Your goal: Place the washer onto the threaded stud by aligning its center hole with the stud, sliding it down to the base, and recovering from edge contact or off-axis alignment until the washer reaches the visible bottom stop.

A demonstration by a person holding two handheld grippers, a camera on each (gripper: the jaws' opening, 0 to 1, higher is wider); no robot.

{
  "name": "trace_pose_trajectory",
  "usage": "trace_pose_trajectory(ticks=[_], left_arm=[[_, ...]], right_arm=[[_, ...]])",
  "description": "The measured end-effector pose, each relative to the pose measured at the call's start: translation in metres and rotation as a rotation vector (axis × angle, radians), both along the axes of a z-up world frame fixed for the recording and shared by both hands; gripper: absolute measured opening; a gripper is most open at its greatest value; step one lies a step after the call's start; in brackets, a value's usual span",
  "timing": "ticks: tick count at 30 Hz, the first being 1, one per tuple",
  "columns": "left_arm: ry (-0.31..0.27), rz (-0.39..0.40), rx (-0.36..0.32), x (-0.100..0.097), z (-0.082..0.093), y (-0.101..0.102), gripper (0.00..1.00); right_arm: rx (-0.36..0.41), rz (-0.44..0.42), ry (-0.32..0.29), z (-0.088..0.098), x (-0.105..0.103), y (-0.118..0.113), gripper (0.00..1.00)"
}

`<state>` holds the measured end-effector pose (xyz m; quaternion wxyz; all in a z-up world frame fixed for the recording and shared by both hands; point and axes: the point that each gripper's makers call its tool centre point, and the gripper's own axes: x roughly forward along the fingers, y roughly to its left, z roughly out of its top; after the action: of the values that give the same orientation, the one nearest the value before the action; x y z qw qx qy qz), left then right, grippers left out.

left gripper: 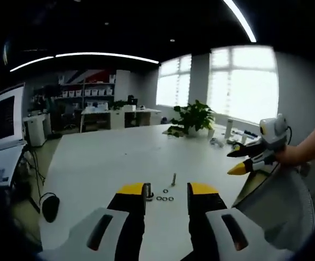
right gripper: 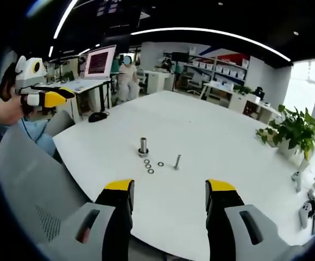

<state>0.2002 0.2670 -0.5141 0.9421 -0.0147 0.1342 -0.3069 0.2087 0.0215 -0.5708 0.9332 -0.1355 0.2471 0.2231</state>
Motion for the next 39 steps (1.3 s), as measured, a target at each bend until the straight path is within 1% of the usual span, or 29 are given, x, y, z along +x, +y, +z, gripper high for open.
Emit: trace_pose_trajectory(ticks=[2,5,6,10,11,12,13,14,16,18,19,20,21,22,23,25,26,28,30,31,33,34,36,37,38,39], left_arm=[[0.018,0.024,-0.017,0.0,-0.001,0.006,0.29],[0.007,0.047,-0.029,0.0,0.002,0.008,0.3],[0.009,0.052,-0.028,0.0,0.001,0.011,0.31],[0.012,0.06,-0.026,0.003,0.0,0.013,0.33],[0.014,0.059,-0.027,0.004,-0.001,0.013,0.33],[0.018,0.059,-0.022,0.004,-0.002,0.014,0.33],[0.019,0.06,-0.018,0.004,-0.003,0.014,0.33],[0.021,0.059,-0.015,0.004,-0.004,0.015,0.33],[0.027,0.064,-0.011,0.004,-0.005,0.016,0.33],[0.033,0.069,-0.011,0.004,-0.005,0.018,0.33],[0.031,0.076,-0.014,0.005,-0.004,0.02,0.32],[0.032,0.081,-0.021,0.006,-0.004,0.022,0.32],[0.033,0.087,-0.025,0.008,-0.004,0.024,0.31],[0.034,0.088,-0.019,0.008,-0.004,0.024,0.31],[0.029,0.089,-0.01,0.009,-0.004,0.024,0.3],[0.025,0.089,-0.02,0.009,-0.003,0.023,0.31],[0.027,0.085,-0.026,0.007,-0.002,0.021,0.31],[0.011,0.08,0.006,0.006,-0.002,0.02,0.31],[0.023,0.079,-0.017,0.005,-0.001,0.019,0.31],[0.025,0.08,-0.014,0.006,-0.002,0.02,0.31],[0.026,0.086,-0.003,0.006,-0.004,0.022,0.31],[0.028,0.088,-0.006,0.006,-0.003,0.022,0.31],[0.029,0.088,-0.012,0.005,-0.003,0.022,0.31],[0.029,0.088,-0.009,0.005,-0.003,0.023,0.31],[0.029,0.088,-0.011,0.005,-0.003,0.022,0.32],[0.028,0.089,-0.019,0.005,-0.002,0.022,0.34]], right_arm=[[0.001,0.002,0.01,-0.002,0.0,0.001,0.55],[-0.002,0.011,0.02,-0.004,-0.002,0.003,0.55],[-0.006,0.018,0.022,-0.005,-0.002,0.005,0.55],[-0.015,0.044,0.033,-0.007,-0.003,0.01,0.55],[-0.021,0.052,0.013,-0.002,-0.002,0.011,0.54],[0.003,0.047,-0.051,0.011,0.002,0.012,0.53],[0.026,0.036,-0.071,0.017,0.002,0.011,0.51],[0.041,0.023,-0.069,0.02,0.002,0.009,0.5],[0.048,0.017,-0.05,0.017,0.004,0.009,0.5],[0.045,0.017,-0.022,0.012,0.006,0.01,0.51],[0.04,0.016,-0.026,0.015,0.007,0.011,0.51],[0.023,0.011,-0.08,0.025,0.011,0.009,0.51],[0.041,0.001,-0.131,0.038,0.016,0.01,0.51],[0.066,-0.01,-0.135,0.043,0.018,0.01,0.51],[0.099,-0.02,-0.111,0.044,0.02,0.011,0.51],[0.113,-0.021,-0.09,0.042,0.028,0.014,0.51],[0.113,-0.019,-0.091,0.042,0.03,0.015,0.51],[0.102,0.006,-0.072,0.033,0.037,0.021,0.51],[0.093,0.04,-0.033,0.023,0.042,0.03,0.51],[0.087,0.051,-0.028,0.02,0.045,0.034,0.5],[0.076,0.079,0.002,0.011,0.05,0.042,0.48],[0.071,0.102,0.024,0.005,0.053,0.048,0.46],[0.049,0.135,0.042,-0.001,0.056,0.055,0.42],[0.042,0.17,0.07,-0.009,0.057,0.063,0.41],[0.038,0.2,0.119,-0.02,0.057,0.07,0.4],[0.039,0.212,0.153,-0.027,0.057,0.074,0.39]])
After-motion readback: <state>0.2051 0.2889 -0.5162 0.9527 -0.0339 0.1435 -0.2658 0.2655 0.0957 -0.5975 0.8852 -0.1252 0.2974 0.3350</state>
